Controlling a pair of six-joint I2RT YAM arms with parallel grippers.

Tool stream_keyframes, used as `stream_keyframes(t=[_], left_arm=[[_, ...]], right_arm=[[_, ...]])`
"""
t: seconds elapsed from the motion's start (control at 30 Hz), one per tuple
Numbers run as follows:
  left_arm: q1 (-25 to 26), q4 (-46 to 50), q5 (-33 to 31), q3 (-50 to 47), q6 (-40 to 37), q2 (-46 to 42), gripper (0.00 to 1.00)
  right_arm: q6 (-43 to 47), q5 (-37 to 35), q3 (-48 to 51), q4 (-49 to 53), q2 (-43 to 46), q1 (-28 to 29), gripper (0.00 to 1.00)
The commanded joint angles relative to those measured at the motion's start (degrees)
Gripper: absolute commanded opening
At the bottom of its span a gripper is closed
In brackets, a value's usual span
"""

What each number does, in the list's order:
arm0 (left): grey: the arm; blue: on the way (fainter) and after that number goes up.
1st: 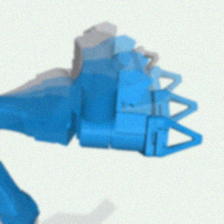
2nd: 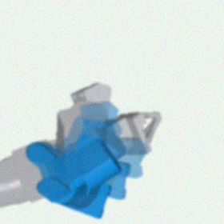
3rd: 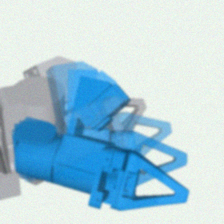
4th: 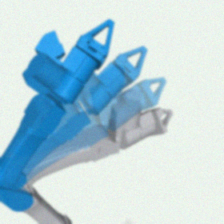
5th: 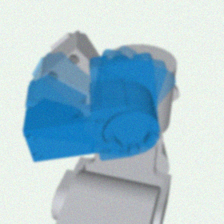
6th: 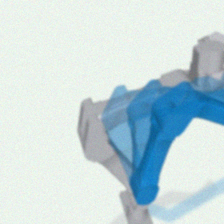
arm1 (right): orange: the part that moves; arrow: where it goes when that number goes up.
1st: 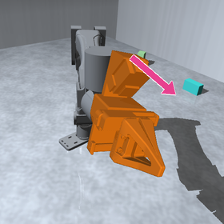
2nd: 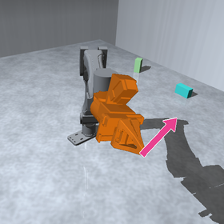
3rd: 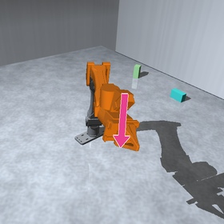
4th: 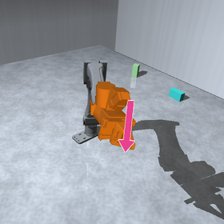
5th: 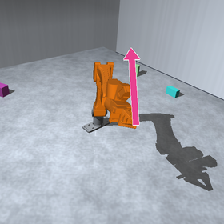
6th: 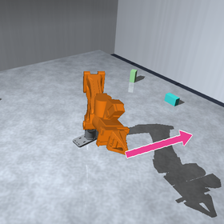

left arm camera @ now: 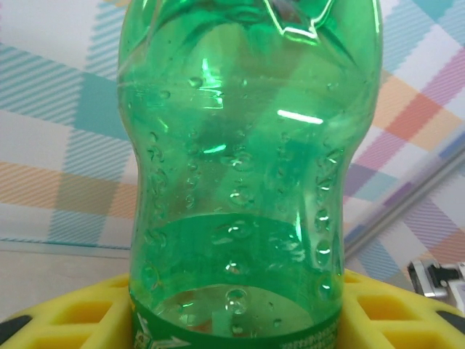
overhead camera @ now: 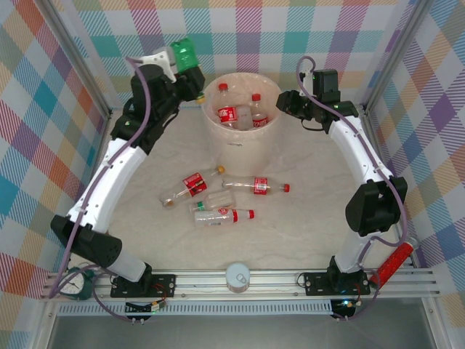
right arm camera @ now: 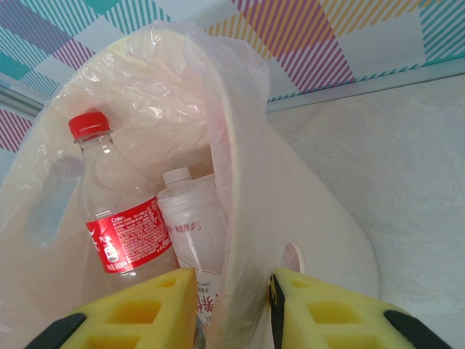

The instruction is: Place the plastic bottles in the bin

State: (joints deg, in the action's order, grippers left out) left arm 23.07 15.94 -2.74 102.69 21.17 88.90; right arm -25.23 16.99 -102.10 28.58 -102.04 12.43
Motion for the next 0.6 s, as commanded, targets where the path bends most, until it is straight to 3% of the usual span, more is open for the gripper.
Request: stream_keyframes(t=[0.0, 0.57], left_arm=[[2.18, 1.90, 1.77, 3.31, -3.46, 3.91, 0.46], [7.60, 18.53, 2.89, 17.50, -10.49, 21.62, 0.46]], right_arm=[[-0.09, -0.03, 1.32, 3.95, 0.51, 0.14, 0.32], [-0.04, -0.21, 2.52, 3.80, 1.11, 0.23, 0.32]])
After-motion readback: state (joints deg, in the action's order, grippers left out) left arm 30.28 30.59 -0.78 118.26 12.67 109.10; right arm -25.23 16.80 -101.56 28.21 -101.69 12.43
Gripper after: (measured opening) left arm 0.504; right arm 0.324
